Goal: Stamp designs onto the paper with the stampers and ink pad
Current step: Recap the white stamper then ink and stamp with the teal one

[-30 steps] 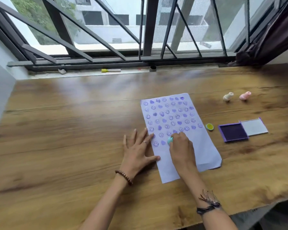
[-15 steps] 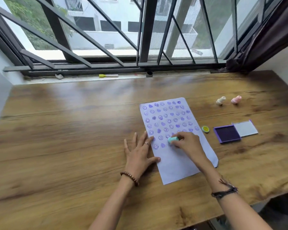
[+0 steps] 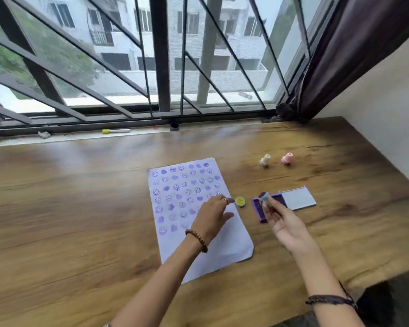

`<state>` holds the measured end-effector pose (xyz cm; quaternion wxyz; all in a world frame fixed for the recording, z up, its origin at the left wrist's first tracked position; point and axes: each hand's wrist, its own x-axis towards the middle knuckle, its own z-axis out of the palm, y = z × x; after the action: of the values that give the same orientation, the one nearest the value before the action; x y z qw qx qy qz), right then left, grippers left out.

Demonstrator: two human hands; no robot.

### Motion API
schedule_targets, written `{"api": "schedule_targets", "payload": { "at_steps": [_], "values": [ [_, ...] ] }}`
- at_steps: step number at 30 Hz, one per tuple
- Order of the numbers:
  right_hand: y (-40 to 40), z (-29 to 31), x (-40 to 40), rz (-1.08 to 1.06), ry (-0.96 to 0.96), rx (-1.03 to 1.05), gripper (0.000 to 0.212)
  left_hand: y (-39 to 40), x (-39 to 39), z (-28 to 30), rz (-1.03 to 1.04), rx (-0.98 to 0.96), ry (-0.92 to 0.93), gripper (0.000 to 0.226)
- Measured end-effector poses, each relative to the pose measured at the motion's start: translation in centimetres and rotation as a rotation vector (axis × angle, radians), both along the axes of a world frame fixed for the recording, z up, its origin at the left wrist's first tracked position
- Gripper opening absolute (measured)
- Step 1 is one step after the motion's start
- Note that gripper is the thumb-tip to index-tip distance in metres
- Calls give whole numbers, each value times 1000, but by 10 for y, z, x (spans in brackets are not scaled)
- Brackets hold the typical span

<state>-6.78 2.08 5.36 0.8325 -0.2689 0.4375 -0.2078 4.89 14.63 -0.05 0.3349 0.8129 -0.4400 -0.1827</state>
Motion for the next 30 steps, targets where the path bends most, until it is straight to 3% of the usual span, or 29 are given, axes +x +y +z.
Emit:
{"api": "schedule_targets", "payload": {
  "at_steps": [3, 8, 10, 14, 16, 22, 30],
  "values": [
    [-22, -5, -9, 11, -21, -39, 16, -35, -1, 0, -30, 46, -49, 40],
    [-44, -20, -15, 129, 25, -240, 15, -59, 3, -7, 13, 42, -111, 19],
    [-48, -26, -14, 223, 96, -393, 13, -63, -2, -3, 168, -101, 59, 15],
    [-54, -23, -8, 403, 191, -802, 20, -65, -17, 16, 380, -389, 820, 12],
    [-56, -17, -6, 460, 192, -965, 23, -66, -21, 17, 394, -440, 1031, 12],
    [-59, -9, -4, 510, 157, -1196, 38, -70, -23, 20, 398, -460, 1167, 13],
    [-65, -7, -2, 474, 174, -1346, 23, -80, -18, 27, 356, -474, 1224, 13]
  ]
}}
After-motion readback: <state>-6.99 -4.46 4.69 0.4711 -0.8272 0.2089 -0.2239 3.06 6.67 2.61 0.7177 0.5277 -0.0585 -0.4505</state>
